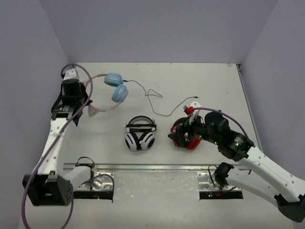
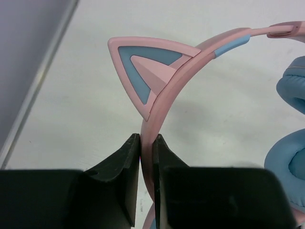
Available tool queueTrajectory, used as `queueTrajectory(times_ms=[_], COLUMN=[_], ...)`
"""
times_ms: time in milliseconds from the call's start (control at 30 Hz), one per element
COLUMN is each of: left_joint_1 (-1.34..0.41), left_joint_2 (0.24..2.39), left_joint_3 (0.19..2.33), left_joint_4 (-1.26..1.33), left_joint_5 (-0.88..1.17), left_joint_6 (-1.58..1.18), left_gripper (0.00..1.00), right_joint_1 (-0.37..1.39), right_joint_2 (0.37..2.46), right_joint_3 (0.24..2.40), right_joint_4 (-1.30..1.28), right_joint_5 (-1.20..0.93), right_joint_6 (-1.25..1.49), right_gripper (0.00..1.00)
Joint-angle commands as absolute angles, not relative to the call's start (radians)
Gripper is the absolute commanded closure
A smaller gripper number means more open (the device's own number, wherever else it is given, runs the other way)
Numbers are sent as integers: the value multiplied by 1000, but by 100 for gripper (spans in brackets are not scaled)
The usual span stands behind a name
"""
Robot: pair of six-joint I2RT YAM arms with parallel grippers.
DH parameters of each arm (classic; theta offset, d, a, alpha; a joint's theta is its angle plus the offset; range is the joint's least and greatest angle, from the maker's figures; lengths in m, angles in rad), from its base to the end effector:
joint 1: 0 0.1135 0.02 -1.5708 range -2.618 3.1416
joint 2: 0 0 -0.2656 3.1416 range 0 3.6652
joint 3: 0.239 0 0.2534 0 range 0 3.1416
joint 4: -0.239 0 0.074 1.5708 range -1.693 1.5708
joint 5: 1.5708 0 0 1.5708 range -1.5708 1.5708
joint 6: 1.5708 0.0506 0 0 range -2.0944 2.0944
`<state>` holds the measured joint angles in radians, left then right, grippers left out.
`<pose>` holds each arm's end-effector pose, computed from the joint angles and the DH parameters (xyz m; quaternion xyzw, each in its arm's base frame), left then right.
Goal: Wrap the headphones
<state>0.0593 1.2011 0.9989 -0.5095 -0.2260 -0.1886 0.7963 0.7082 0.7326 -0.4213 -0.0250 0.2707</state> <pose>0.2695 0.0274 0.2899 -0.1583 0.8906 0.0756 0.4196 0.1235 0.1280 0.3041 -0.2230 0.8022 0.2906 0.4715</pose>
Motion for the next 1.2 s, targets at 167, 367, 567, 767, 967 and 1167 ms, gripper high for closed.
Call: queueTrajectory(times_ms=[167, 367, 567, 767, 967, 1167], left_joint_1=[51, 9, 9, 9, 9, 8], left_joint_2=[829, 789, 755, 758, 779, 802], left_joint_3=[1173, 1313, 1402, 1500, 1503, 1485], left_joint_4=[-642, -703, -716, -721, -704, -632], left_joint_5=[-52, 33, 118, 104, 134, 62], left_joint_6=[-268, -308, -348, -370, -374, -348], left_gripper=[100, 100, 100, 100, 100, 100], right_joint_1=[804, 798, 778, 691, 580, 577], right_joint_2=[997, 1204, 1350, 1298, 1198, 1149], right_joint_3=[897, 1032, 1088, 962, 850, 885], right_joint_4=[-66, 34, 146, 193, 324, 276], right_joint_5=[-148, -88, 5, -78, -322, -234], right_joint_6=[25, -51, -48, -6, 127, 89], right_gripper=[1, 1, 11, 36, 99, 98])
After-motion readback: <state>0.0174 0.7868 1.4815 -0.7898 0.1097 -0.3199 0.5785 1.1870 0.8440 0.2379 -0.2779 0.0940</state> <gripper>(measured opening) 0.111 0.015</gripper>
